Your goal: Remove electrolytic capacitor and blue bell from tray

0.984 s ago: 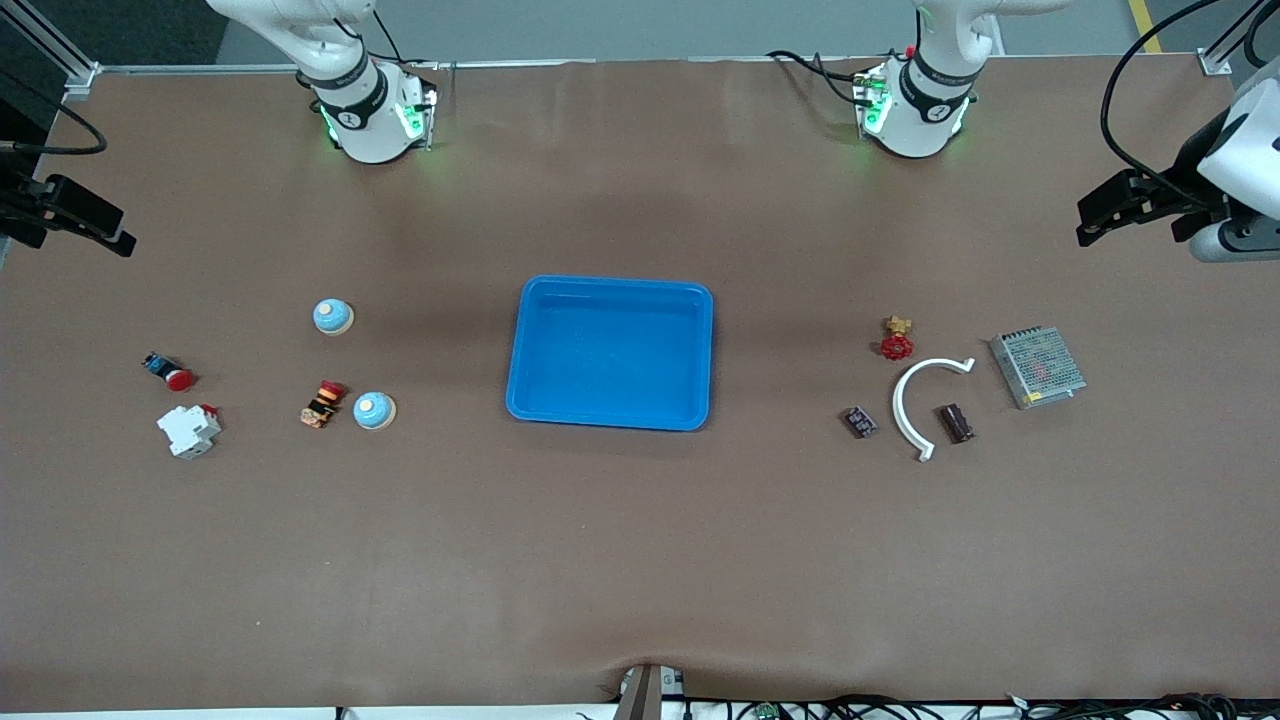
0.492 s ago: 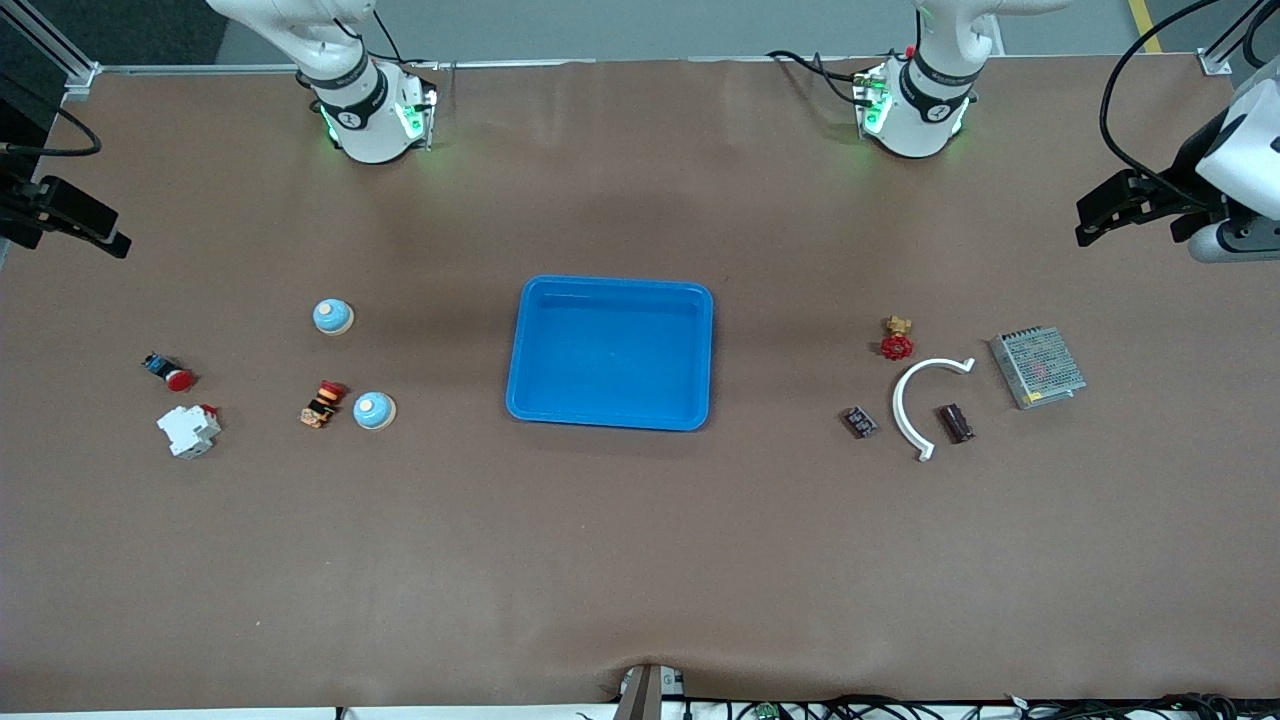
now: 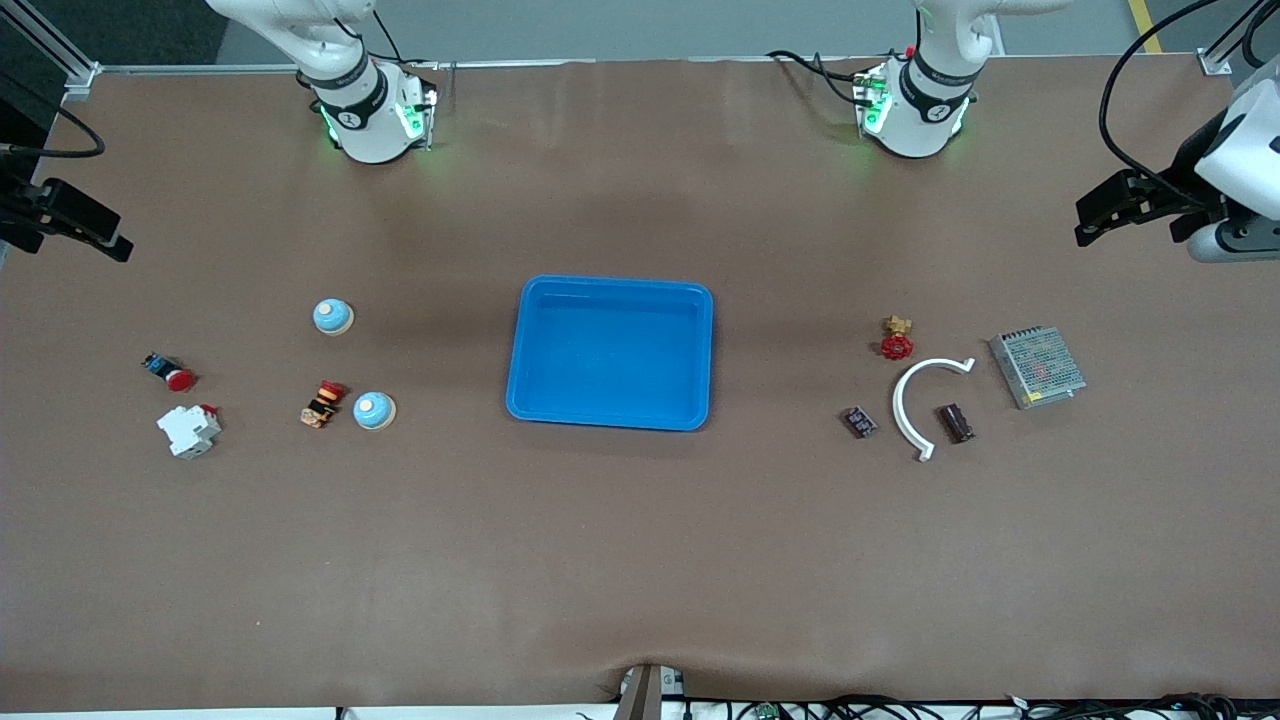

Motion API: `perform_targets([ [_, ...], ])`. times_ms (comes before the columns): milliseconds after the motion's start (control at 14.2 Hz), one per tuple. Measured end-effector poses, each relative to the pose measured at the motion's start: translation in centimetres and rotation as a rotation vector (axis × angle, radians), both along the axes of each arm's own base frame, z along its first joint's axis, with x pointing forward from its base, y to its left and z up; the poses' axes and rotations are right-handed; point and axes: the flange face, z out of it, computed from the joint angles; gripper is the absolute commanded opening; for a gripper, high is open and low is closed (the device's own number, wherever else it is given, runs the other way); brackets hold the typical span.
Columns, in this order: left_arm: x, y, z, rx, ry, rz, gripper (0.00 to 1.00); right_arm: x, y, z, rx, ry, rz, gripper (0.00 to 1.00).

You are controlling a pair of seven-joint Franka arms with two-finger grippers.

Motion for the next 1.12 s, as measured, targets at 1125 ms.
perform_targets([
  [1125,-0.02,0.02,0.09,0.000,0.000,0.000,1.00,0.62,0.20,0.56,-0.002,-0.060,0.003,1.00],
])
